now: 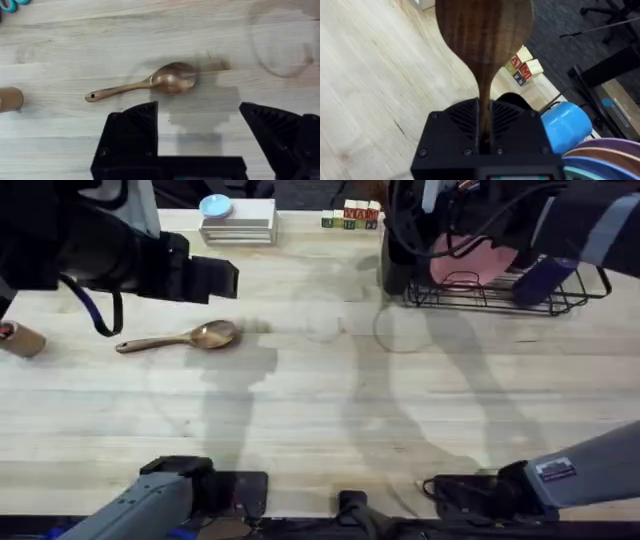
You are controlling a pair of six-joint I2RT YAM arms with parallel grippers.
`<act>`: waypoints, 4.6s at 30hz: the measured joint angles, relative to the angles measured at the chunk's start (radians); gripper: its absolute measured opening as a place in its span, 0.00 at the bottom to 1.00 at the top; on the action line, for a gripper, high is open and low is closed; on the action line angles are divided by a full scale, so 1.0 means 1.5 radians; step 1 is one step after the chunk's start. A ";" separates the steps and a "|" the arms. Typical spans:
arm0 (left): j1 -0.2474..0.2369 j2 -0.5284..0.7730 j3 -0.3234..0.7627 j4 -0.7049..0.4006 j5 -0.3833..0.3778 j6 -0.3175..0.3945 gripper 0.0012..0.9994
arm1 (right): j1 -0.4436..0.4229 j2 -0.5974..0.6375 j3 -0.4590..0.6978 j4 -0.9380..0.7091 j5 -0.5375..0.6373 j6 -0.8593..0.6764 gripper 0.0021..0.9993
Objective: Pick up the spoon on the table one by one and put them onto the rack
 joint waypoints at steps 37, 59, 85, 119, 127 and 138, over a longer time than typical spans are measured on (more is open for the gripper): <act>0.000 0.000 0.000 -0.001 -0.036 0.082 0.99 | 0.000 -0.233 0.000 -0.183 0.002 0.002 0.99; 0.217 0.092 0.002 -0.013 0.012 0.666 0.99 | 0.000 -0.257 0.000 -0.192 0.002 0.002 0.99; 0.280 0.429 0.002 0.081 0.032 0.849 0.99 | 0.000 -0.359 0.000 -0.270 0.002 -0.016 0.99; 0.281 0.482 0.006 0.094 0.102 0.925 0.99 | 0.000 -0.359 0.000 -0.269 0.002 -0.029 0.99; 0.281 0.482 0.008 0.092 0.100 0.925 0.99 | 0.000 -0.359 0.001 -0.269 0.002 -0.029 0.99; 0.281 0.482 0.008 0.097 0.100 0.927 0.51 | 0.000 -0.359 0.001 -0.269 0.002 -0.029 0.99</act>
